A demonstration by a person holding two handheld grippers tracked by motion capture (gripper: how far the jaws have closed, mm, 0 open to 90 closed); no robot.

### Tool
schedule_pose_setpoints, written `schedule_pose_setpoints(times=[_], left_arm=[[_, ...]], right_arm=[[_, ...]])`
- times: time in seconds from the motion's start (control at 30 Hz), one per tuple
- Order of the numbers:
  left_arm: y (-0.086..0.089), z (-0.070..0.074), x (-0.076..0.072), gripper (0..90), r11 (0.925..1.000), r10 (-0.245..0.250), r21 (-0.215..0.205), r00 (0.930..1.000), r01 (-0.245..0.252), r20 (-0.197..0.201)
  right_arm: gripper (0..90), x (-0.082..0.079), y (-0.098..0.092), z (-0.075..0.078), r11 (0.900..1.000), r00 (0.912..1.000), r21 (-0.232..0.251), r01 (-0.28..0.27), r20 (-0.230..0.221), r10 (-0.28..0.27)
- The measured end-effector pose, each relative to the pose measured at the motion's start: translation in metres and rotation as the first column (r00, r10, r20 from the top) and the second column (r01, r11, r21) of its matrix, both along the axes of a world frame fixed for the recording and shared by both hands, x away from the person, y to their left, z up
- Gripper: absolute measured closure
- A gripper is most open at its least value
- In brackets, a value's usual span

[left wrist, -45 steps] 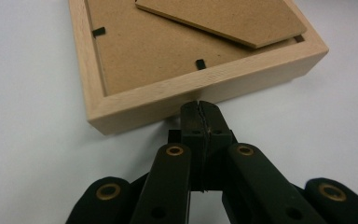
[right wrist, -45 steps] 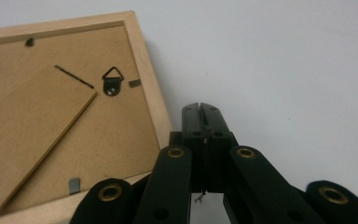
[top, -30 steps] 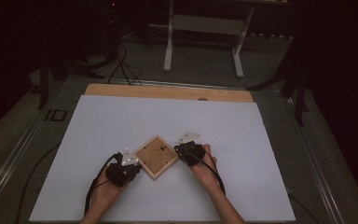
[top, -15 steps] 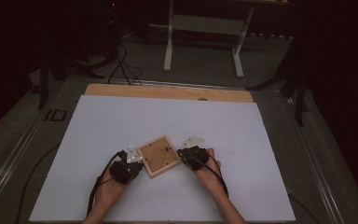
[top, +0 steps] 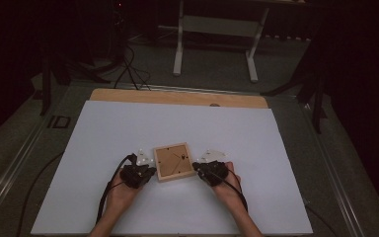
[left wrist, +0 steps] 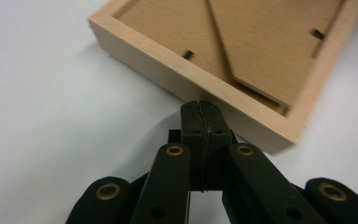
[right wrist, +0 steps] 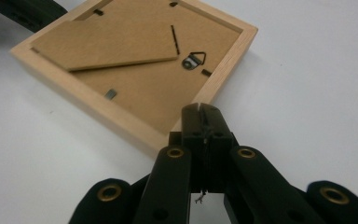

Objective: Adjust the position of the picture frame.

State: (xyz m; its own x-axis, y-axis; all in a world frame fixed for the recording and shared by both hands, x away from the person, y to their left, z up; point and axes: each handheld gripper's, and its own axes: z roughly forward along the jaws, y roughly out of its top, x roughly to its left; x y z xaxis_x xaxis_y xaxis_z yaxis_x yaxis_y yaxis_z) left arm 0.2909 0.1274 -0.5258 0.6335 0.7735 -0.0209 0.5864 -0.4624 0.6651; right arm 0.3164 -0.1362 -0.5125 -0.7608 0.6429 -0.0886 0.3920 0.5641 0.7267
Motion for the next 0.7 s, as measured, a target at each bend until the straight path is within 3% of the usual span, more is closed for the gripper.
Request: schedule_pose_setpoints(times=[0.33, 0.7], left_arm=[[-0.006, -0.001, -0.011, 89.7, 0.9993, -0.017, 0.034, 0.9998, 0.018, -0.004], [-0.014, -0.005, 0.004, 89.9, 0.9996, 0.009, 0.025, 0.9996, -0.010, 0.028]], right_arm=[[89.7, -0.008, -0.009, -0.008, 1.000, 0.9998, 0.016, 0.007, -0.021, -0.006], [89.9, -0.014, -0.016, -0.009, 0.999, 0.9993, 0.028, 0.037, -0.011, -0.037]])
